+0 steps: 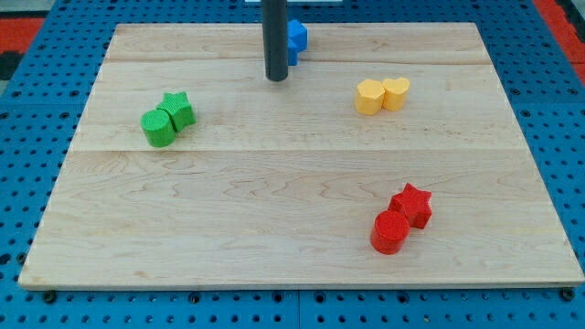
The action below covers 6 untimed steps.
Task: Separate the yellow blocks
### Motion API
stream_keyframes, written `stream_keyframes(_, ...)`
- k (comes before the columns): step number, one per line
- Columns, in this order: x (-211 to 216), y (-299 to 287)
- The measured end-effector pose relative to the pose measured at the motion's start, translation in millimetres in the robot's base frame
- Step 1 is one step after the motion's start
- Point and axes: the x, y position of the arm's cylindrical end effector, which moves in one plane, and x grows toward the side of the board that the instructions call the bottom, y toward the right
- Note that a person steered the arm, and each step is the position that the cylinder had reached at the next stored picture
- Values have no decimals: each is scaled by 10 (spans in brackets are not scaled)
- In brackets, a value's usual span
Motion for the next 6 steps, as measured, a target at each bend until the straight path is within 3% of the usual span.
stream_keyframes(3, 758, 1627)
stream_keyframes(5, 308, 1737)
stream_keyframes(6, -248, 1703)
